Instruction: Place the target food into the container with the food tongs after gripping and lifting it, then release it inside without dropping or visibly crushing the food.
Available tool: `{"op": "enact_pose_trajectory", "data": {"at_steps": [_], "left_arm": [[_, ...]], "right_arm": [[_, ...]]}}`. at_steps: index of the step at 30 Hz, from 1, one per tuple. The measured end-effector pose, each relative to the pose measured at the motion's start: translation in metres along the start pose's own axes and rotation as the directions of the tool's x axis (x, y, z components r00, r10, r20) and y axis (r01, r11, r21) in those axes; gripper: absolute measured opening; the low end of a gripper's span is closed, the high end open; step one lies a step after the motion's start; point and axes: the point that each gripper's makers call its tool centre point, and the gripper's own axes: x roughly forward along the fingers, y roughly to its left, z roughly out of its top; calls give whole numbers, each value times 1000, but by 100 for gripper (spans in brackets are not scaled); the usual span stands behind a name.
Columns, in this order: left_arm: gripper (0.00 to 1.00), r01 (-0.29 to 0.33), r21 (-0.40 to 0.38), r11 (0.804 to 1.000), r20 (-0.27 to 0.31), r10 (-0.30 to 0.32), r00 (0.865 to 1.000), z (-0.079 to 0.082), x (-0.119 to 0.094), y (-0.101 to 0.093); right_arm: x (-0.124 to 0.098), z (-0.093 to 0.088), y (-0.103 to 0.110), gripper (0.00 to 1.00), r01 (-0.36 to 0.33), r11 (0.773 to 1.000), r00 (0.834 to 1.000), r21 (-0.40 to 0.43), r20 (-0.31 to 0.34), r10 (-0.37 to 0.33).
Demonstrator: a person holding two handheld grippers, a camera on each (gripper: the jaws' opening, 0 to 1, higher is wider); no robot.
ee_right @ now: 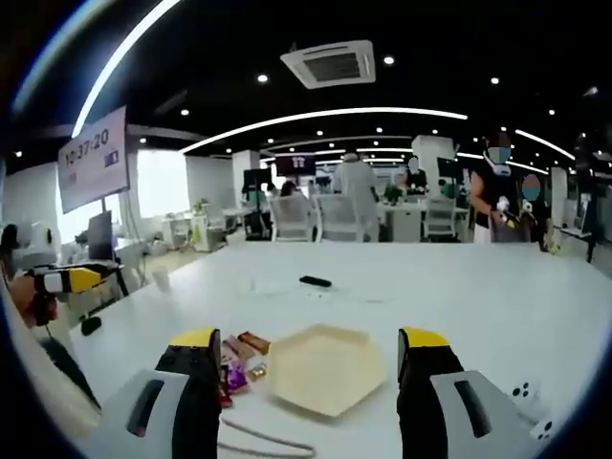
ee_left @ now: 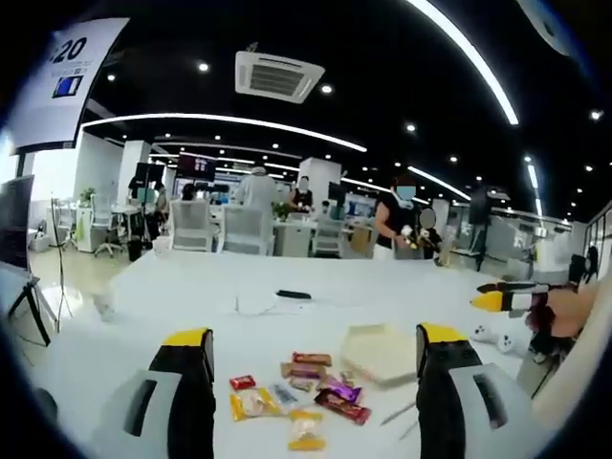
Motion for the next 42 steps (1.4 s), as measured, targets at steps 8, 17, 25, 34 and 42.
{"op": "enact_pose_trajectory", "data": {"at_steps": [8,17,25,34,42], "left_arm": [[79,29,-46,999,14,-28,999,-2,-2,-8],[79,55,-46,997,29,-54,998,7,4,-13],[79,64,-44,997,19,-63,998,4,5,-16],[77,84,-35,996,1,-84,997,0,8,-23],[75,105,-42,994,-9,-106,994,-4,10,-27]], "right_arm": [[-3,-1,1,75,0,1000,1000,-6,-8,-1],[-9,-3,-6,75,23,1000,1000,9,-4,-23],[-11,-4,-7,74,26,999,1000,18,-6,-26],[-17,-6,-12,74,41,999,999,23,-15,-40],[-25,-8,-16,74,59,998,998,23,-21,-58]]}}
